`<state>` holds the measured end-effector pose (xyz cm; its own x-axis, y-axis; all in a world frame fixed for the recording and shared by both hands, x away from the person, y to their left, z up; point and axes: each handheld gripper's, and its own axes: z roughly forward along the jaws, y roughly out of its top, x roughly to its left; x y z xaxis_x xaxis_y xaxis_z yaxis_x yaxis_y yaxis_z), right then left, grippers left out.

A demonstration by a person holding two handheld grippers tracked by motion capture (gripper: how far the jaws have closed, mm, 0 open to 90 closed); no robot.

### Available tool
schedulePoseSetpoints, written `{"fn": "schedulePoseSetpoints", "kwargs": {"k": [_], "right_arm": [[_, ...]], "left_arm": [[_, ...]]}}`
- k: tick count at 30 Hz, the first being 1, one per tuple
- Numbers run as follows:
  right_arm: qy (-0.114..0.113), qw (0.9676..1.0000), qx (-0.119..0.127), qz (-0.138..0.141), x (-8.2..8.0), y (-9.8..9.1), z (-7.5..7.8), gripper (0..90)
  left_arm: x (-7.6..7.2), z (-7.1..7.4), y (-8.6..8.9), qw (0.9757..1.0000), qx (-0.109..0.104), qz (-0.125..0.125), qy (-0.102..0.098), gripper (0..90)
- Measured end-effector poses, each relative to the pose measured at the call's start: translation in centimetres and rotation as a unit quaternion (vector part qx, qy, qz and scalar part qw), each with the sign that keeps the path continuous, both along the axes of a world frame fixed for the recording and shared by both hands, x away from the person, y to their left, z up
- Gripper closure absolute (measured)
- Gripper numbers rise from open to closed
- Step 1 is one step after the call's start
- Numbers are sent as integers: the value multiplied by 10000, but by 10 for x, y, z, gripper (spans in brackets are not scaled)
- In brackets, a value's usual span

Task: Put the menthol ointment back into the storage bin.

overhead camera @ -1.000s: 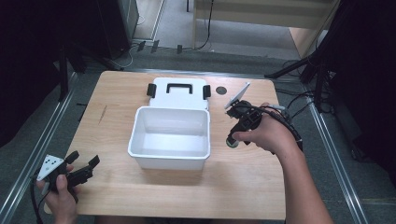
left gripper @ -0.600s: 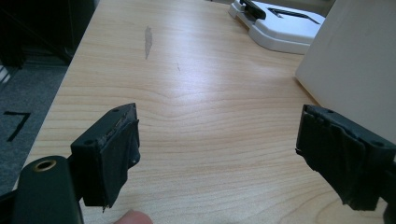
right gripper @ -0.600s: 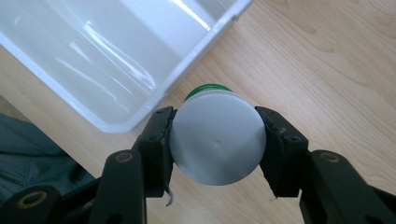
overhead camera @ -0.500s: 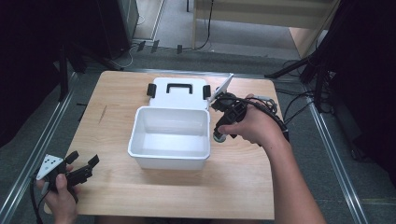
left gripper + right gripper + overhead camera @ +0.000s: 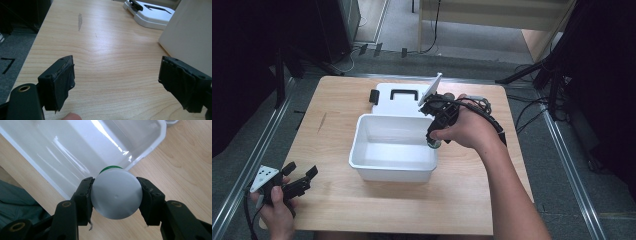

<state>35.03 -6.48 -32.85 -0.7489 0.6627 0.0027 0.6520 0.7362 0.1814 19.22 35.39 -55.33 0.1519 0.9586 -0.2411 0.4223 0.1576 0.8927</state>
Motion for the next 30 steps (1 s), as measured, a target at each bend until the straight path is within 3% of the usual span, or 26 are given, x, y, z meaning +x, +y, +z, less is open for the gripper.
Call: {"fn": "schedulePoseSetpoints", "kwargs": {"k": [2,4,5,6,8,9,13,18,30], "right_arm": [[-6,10000,50,45,0,3,0,513],[-26,9995,85,297,1,9,-4,513],[-26,9995,85,297,1,9,-4,513],[-99,9986,56,522,1,14,-8,513],[-140,9981,45,602,1,15,-9,513],[-202,9966,36,797,2,18,-13,512],[-212,9937,18,1097,2,24,-20,513],[-202,9918,-88,1262,5,29,-33,513],[-113,9911,-84,1322,10,33,-65,512]], "left_arm": [[0,0,0,10000,5,0,1,141],[0,0,0,10000,3,1,0,141],[0,0,0,10000,-9,0,1,141],[0,0,0,10000,-17,-3,-1,141],[0,0,0,10000,-16,-4,-1,141],[0,0,0,10000,-6,-4,3,141],[0,0,0,10000,-19,0,3,141],[0,0,0,10000,-32,0,3,141],[0,0,1,10000,-38,1,17,141]]}}
